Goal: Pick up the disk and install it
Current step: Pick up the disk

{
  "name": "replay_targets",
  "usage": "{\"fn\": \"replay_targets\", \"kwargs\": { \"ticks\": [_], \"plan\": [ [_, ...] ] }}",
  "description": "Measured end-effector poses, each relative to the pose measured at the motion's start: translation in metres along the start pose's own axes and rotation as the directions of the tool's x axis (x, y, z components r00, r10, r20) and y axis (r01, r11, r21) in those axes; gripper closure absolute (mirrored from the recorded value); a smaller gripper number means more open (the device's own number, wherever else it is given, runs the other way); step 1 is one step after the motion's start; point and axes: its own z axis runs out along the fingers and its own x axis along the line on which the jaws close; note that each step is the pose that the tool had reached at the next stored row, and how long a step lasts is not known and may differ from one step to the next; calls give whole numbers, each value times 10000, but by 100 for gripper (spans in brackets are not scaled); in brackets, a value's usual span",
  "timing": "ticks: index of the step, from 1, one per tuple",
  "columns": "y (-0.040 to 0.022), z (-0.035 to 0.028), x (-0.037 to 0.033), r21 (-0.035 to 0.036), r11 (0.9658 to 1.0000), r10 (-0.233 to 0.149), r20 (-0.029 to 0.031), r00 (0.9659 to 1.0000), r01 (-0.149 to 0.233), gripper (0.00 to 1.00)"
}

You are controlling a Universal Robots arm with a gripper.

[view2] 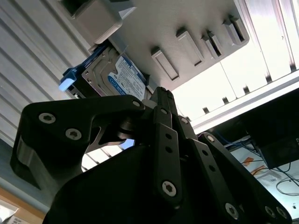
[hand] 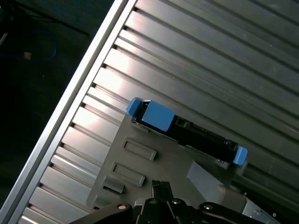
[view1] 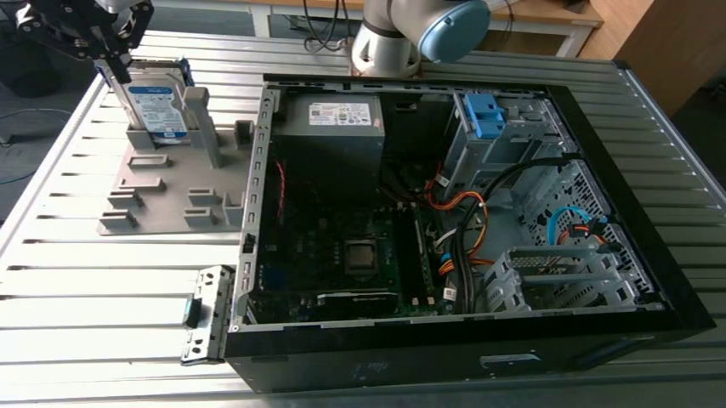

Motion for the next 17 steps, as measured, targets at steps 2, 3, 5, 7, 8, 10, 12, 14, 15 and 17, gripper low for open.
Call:
{"fn": "replay_targets", "kwargs": {
  "ticks": [2,3,5,7,8,10,12,14,15,17],
  "plan": [
    [0,0,0,-2,10000,-64,-3,10000,64,89],
    [0,0,0,-3,10000,-96,-4,10000,96,89],
    [0,0,0,-4,9999,-161,-6,9999,161,89],
    [0,0,0,-6,9997,-226,-9,9997,226,89],
    [0,0,0,-7,9997,-258,-10,9997,258,89],
    [0,0,0,-8,9995,-322,-13,9995,322,89],
    [0,0,0,-10,9993,-386,-15,9993,386,89],
    [0,0,0,-12,9990,-453,-18,9990,453,89],
    [0,0,0,-13,9988,-483,-19,9988,483,89],
    [0,0,0,-14,9985,-546,-21,9985,546,89]
  ]
}}
